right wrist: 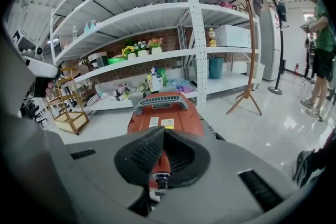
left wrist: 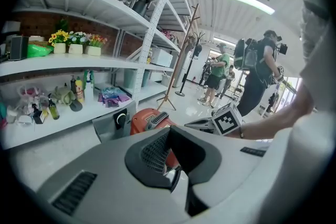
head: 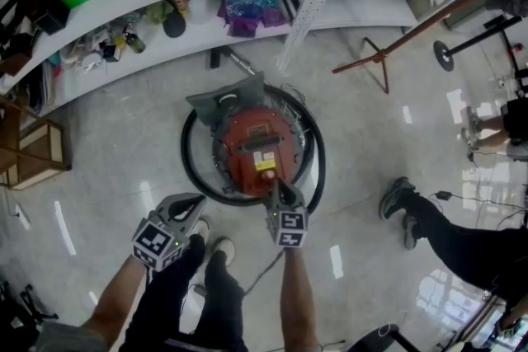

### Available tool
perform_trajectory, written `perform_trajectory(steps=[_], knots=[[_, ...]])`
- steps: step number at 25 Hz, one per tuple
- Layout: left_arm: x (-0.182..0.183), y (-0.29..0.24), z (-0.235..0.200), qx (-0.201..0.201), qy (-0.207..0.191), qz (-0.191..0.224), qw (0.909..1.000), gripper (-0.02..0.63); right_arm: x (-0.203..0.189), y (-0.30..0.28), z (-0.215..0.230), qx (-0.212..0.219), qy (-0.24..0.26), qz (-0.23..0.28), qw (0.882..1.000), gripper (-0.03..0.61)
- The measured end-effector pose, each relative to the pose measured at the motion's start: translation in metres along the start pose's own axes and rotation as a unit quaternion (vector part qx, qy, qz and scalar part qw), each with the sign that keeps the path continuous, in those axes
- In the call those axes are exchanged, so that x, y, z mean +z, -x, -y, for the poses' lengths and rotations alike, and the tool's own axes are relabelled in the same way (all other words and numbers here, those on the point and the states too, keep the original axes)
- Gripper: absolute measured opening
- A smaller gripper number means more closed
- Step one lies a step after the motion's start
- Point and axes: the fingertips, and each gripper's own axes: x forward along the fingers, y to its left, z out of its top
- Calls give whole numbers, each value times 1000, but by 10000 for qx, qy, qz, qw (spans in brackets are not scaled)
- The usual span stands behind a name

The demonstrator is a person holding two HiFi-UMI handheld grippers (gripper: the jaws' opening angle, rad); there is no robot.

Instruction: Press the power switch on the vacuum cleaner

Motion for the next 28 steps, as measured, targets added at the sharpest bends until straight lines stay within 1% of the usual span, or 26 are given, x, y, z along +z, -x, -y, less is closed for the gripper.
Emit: perform_trajectory(steps=[7,14,22,28], knots=[[21,20,15,27,-37,95,9999,9,19,28,-11,51,-78,99,9999,11],[52,44,38,32,-39,215,9998,9,39,65,-26,169,-236,159,9995,11],[91,76,66,-52,-140,310,9994,9,73,118,-46,172,-258,268,9992,11],[130,101,86,-138,-177,419,9989,9,103,152,-54,147,-245,317,9991,11]])
